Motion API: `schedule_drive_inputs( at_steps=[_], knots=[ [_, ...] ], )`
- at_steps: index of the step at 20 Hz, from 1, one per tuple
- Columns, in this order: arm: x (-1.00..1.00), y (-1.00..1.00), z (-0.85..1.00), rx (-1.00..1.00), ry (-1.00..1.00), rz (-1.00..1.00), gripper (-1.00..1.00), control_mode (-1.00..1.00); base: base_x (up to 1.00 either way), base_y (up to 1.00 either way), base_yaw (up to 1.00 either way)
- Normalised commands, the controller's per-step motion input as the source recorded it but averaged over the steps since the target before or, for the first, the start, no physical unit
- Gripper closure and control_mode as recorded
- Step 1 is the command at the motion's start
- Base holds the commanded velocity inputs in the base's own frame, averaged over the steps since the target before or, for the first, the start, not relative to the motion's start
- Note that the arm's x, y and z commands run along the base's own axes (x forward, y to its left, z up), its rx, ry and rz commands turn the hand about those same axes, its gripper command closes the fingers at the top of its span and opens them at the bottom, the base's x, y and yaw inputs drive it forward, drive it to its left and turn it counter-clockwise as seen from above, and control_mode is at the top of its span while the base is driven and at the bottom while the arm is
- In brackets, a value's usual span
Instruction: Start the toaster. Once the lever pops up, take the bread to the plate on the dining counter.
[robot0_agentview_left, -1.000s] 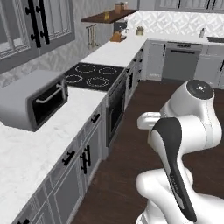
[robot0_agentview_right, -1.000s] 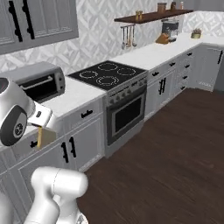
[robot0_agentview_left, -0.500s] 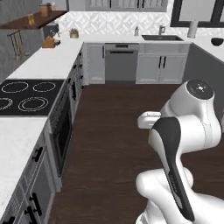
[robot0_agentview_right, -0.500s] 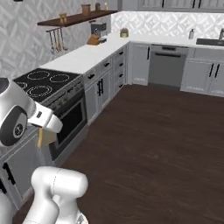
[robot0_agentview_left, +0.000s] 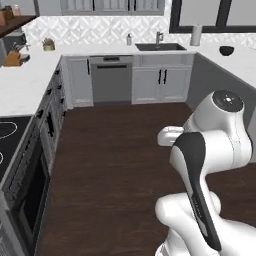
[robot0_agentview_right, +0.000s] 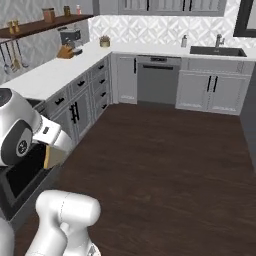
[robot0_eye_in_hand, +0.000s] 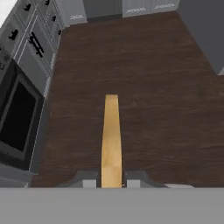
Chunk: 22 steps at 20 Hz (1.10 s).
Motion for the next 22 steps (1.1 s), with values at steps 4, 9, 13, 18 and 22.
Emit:
schedule_drive_inputs(
  at_steps=[4,9,13,18,22],
  knots=[
    [0.00,0.00,0.00,0.00,0.00,0.00,1.00,1.00,1.00,-0.85,-0.10],
    [0.00,0.00,0.00,0.00,0.00,0.00,1.00,1.00,1.00,-1.00,0.01],
    [0.00,0.00,0.00,0.00,0.00,0.00,1.00,1.00,0.99,-1.00,0.09],
    [0.00,0.00,0.00,0.00,0.00,0.00,1.00,1.00,0.82,-1.00,0.09],
    [0.00,0.00,0.00,0.00,0.00,0.00,1.00,1.00,0.26,-1.00,0.02]
  ],
)
